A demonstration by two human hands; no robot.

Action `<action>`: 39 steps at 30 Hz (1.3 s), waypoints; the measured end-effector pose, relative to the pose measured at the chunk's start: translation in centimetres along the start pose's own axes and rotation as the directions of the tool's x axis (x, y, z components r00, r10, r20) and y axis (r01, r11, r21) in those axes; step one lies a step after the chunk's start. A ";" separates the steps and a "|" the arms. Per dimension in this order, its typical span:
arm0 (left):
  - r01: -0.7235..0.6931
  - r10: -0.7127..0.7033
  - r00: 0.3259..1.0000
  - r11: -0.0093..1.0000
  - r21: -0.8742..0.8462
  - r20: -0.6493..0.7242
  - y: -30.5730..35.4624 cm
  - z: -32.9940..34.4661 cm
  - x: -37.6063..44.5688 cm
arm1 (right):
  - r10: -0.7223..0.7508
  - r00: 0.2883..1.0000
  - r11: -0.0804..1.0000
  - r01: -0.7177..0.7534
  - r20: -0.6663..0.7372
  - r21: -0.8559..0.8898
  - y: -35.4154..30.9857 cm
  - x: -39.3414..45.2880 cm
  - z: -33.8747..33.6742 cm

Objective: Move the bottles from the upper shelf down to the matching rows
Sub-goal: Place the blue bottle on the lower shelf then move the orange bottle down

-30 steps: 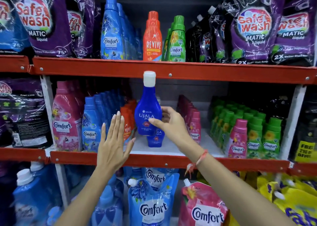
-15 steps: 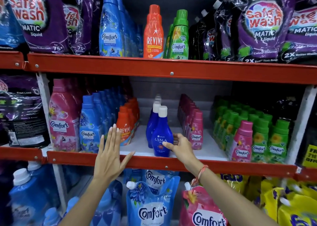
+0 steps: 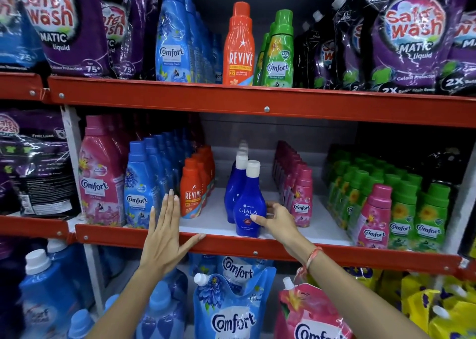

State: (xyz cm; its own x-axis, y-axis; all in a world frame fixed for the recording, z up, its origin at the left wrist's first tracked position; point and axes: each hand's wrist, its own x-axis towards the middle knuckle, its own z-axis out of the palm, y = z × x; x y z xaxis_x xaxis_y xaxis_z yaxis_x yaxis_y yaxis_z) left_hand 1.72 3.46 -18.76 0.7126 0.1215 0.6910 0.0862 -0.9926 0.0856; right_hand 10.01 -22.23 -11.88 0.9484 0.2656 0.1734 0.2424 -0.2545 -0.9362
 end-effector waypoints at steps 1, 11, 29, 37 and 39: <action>-0.007 0.007 1.000 1.000 -0.008 0.006 -0.1 0.0 -0.1 | -0.004 1.000 1.000 0.004 -0.004 -0.019 -0.4 -0.1 0.0; -0.031 0.030 0.999 0.999 0.018 0.039 -1.2 0.3 -2.0 | -0.601 0.757 0.764 0.452 -0.256 -0.460 -10.0 -2.7 -0.8; -0.015 0.015 0.999 1.000 0.010 0.036 -1.7 0.7 -2.1 | -0.718 0.603 0.680 0.501 -0.347 -0.535 -25.6 0.7 -2.0; -0.009 0.009 1.000 1.000 0.006 0.026 -1.6 0.7 -2.1 | -0.555 0.790 0.770 0.368 -0.262 -0.521 -28.4 3.6 -2.0; -0.007 0.007 1.000 1.000 0.011 0.024 -1.6 0.8 -2.1 | -0.520 0.823 0.782 0.351 -0.228 -0.516 -28.6 4.0 -2.3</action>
State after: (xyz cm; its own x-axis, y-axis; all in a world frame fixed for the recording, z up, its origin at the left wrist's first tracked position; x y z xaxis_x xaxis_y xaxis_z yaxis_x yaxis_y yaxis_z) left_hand 0.62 4.83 -20.95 0.7297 0.1142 0.6742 0.0883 -0.9934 0.0727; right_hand 7.31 -16.06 16.32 0.7014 0.1389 0.6991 0.6275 -0.5855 -0.5133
